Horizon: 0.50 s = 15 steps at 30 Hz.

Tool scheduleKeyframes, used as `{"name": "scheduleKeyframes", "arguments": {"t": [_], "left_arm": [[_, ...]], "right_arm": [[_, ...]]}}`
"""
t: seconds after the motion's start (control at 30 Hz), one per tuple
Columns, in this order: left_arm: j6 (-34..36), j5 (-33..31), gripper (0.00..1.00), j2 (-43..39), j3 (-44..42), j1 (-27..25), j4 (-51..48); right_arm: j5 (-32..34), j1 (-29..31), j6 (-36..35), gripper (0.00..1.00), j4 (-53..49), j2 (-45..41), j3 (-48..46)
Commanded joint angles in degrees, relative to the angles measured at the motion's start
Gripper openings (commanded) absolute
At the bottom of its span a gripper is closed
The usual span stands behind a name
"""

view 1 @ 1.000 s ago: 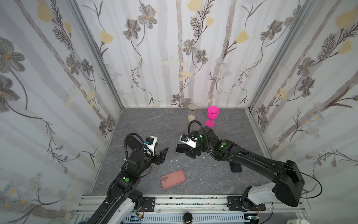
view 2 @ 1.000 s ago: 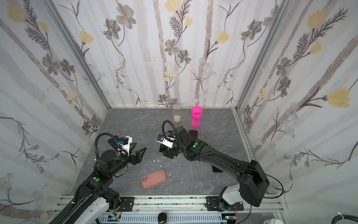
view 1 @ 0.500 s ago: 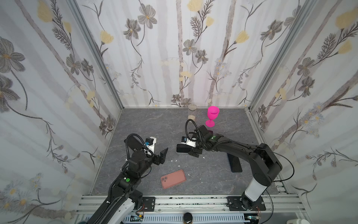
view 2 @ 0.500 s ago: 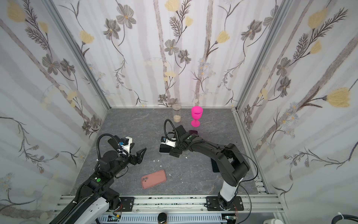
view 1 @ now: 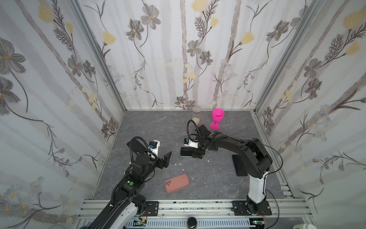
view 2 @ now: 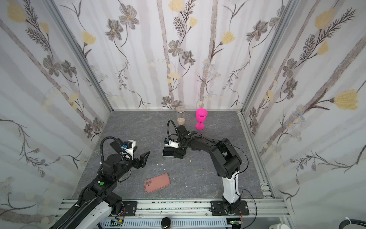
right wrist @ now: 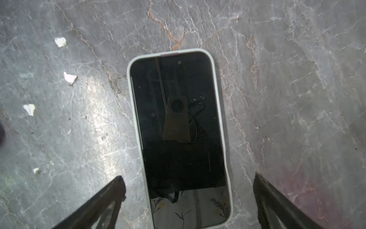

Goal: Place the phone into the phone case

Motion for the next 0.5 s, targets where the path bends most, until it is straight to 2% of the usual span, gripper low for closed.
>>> {"name": "scheduleKeyframes", "arguments": {"t": [0.0,0.33,0.47], "left_arm": [[0.60,-0.50,0.90,-0.13,-0.16,0.00,1.76],[0.78,-0.54,0.90,-0.10,-0.12,0.00,1.85],[0.85,-0.50,0.90,-0.05,-0.20,0.00,1.85]], "right_arm": [[-0.87,0.06,-1.09,1.00,-2.04,0.70,0.76],[2.39,0.13,-1.09,1.00,-3.64,3.56,2.22],[3.15,0.53,0.56,0.95,-5.36,4.85,3.69]]}}
